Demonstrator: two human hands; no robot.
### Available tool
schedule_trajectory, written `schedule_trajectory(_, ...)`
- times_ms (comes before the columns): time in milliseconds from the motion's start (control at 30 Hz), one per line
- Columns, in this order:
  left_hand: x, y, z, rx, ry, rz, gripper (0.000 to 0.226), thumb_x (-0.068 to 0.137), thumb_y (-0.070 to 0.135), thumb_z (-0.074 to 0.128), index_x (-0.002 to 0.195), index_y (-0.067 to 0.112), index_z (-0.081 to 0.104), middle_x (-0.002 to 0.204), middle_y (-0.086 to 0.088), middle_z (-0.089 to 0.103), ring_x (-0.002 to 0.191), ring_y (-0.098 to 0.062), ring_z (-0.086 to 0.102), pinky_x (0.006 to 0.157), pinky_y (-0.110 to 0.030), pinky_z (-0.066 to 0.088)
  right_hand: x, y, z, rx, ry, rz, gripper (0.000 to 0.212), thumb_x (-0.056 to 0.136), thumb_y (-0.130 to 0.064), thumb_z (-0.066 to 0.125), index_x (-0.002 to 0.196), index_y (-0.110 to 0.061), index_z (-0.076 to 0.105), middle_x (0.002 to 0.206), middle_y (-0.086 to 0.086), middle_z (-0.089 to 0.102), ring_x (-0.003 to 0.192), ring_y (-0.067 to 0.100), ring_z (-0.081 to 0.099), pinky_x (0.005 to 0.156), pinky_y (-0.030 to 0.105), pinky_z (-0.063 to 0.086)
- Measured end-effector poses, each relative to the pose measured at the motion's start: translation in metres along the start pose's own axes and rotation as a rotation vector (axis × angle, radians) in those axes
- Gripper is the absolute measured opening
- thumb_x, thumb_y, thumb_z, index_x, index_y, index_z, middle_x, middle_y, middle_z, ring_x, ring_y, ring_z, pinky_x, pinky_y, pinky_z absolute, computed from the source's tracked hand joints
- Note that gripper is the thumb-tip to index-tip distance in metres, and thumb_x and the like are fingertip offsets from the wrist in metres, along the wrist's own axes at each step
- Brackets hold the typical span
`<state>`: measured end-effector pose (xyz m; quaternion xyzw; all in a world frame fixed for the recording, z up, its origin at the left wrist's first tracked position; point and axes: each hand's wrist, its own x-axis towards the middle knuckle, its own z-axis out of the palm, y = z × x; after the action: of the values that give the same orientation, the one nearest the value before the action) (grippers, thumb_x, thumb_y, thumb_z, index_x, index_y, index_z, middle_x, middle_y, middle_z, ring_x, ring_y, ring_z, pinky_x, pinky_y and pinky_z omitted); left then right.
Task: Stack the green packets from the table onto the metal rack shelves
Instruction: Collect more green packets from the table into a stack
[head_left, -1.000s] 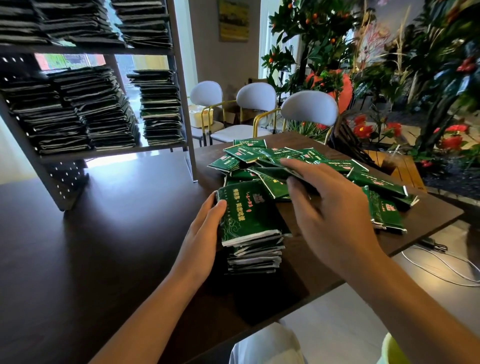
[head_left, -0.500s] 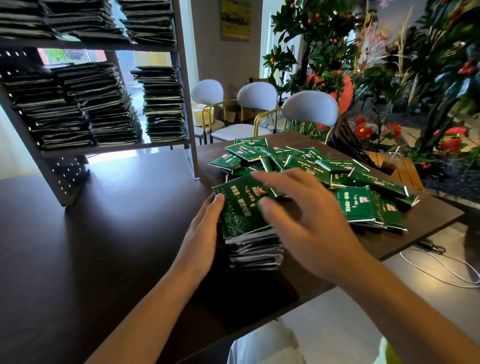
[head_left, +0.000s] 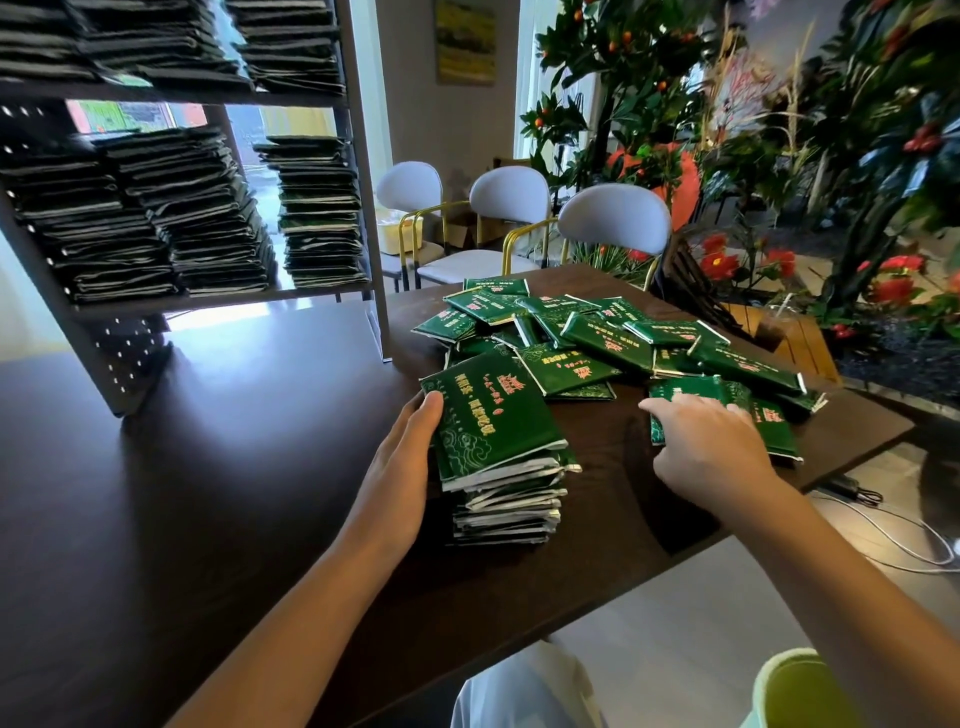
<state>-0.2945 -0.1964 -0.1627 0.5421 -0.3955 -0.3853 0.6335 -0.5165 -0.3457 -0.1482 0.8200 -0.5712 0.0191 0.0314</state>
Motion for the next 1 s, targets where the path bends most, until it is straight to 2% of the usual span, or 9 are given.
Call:
schedule_trajectory(133, -0.001, 0.002, 0.001, -0.025, 0.007, -0.013, 0.049, 0.105, 0.044, 0.032, 0.131, 0.015, 0.061, 0.113, -0.006, 0.075, 0.106, -0.020, 0.071, 0.089, -0.032, 0.051, -0.011, -0.012, -0.005, 0.148, 0.167, -0.020, 0.049, 0.099, -0.013, 0.045, 0.145, -0.027, 0.053, 0.125, 0.006, 0.069, 0.112, 0.027, 0.063, 0.103, 0.039, 0.040)
schedule_trajectory(200, -0.001, 0.002, 0.001, -0.019, 0.015, -0.013, 0.049, 0.104, 0.045, 0.032, 0.132, 0.017, 0.061, 0.115, -0.004, 0.074, 0.109, -0.019, 0.070, 0.096, -0.035, 0.049, -0.018, -0.019, -0.010, 0.275, 0.313, -0.047, 0.043, 0.101, -0.013, 0.045, 0.141, -0.025, 0.058, 0.100, 0.006, 0.074, 0.083, 0.024, 0.065, 0.083, 0.037, 0.046)
schedule_trajectory(267, -0.002, 0.002, 0.001, -0.004, 0.018, -0.009, 0.050, 0.103, 0.046, 0.032, 0.133, 0.018, 0.060, 0.116, -0.001, 0.074, 0.111, -0.018, 0.069, 0.099, -0.036, 0.047, -0.026, -0.028, -0.017, 0.453, 0.460, -0.095, 0.038, 0.102, -0.014, 0.047, 0.137, -0.023, 0.062, 0.075, -0.004, 0.064, 0.058, 0.008, 0.050, 0.060, 0.028, 0.037)
schedule_trajectory(367, -0.002, 0.002, 0.001, 0.000, -0.005, -0.012, 0.050, 0.103, 0.046, 0.032, 0.134, 0.018, 0.060, 0.117, -0.001, 0.074, 0.111, -0.018, 0.069, 0.099, -0.036, 0.047, -0.039, -0.042, -0.034, 0.690, 0.601, -0.192, 0.034, 0.102, -0.015, 0.052, 0.133, -0.024, 0.064, 0.063, -0.023, 0.048, 0.049, 0.000, 0.042, 0.050, 0.022, 0.027)
schedule_trajectory(467, -0.001, 0.001, -0.001, -0.008, -0.018, -0.020, 0.051, 0.103, 0.047, 0.033, 0.135, 0.017, 0.059, 0.117, -0.003, 0.074, 0.111, -0.020, 0.069, 0.099, -0.037, 0.048, -0.050, -0.058, -0.050, 0.914, 0.655, -0.331, 0.033, 0.104, -0.018, 0.052, 0.133, -0.025, 0.064, 0.078, -0.020, 0.061, 0.055, -0.004, 0.046, 0.055, 0.018, 0.032)
schedule_trajectory(633, 0.006, -0.003, -0.003, -0.138, -0.002, -0.070, 0.056, 0.093, 0.048, 0.047, 0.139, 0.017, 0.055, 0.124, -0.011, 0.070, 0.113, -0.027, 0.069, 0.091, -0.038, 0.056, -0.067, -0.082, -0.080, 1.176, 0.765, -0.556, 0.037, 0.104, -0.009, 0.048, 0.137, -0.021, 0.058, 0.130, 0.000, 0.062, 0.119, 0.004, 0.056, 0.093, 0.021, 0.050)
schedule_trajectory(800, 0.010, -0.004, -0.001, -0.241, 0.001, -0.097, 0.053, 0.096, 0.040, 0.048, 0.142, 0.014, 0.052, 0.128, -0.013, 0.068, 0.117, -0.029, 0.066, 0.084, -0.033, 0.060, -0.065, -0.100, -0.096, 1.492, 0.708, -0.528, 0.039, 0.104, 0.000, 0.043, 0.134, -0.020, 0.060, 0.137, 0.012, 0.053, 0.124, 0.014, 0.054, 0.100, 0.021, 0.048)
schedule_trajectory(867, 0.009, -0.005, -0.001, -0.214, 0.003, -0.083, 0.048, 0.099, 0.038, 0.046, 0.139, 0.015, 0.054, 0.124, -0.012, 0.070, 0.111, -0.026, 0.069, 0.076, -0.027, 0.060, -0.065, -0.109, -0.099, 1.720, 0.623, -0.443, 0.041, 0.104, -0.004, 0.042, 0.130, -0.026, 0.064, 0.140, 0.006, 0.053, 0.127, 0.018, 0.055, 0.101, 0.032, 0.053)
schedule_trajectory(1000, 0.006, -0.004, -0.004, -0.147, -0.009, -0.048, 0.043, 0.102, 0.039, 0.042, 0.139, 0.020, 0.055, 0.118, -0.007, 0.073, 0.106, -0.020, 0.071, 0.074, -0.023, 0.059, -0.065, -0.114, -0.108, 2.064, 0.359, -0.189, 0.042, 0.106, -0.002, 0.040, 0.118, -0.029, 0.070, 0.103, -0.019, 0.073, 0.099, 0.003, 0.070, 0.091, 0.031, 0.059)
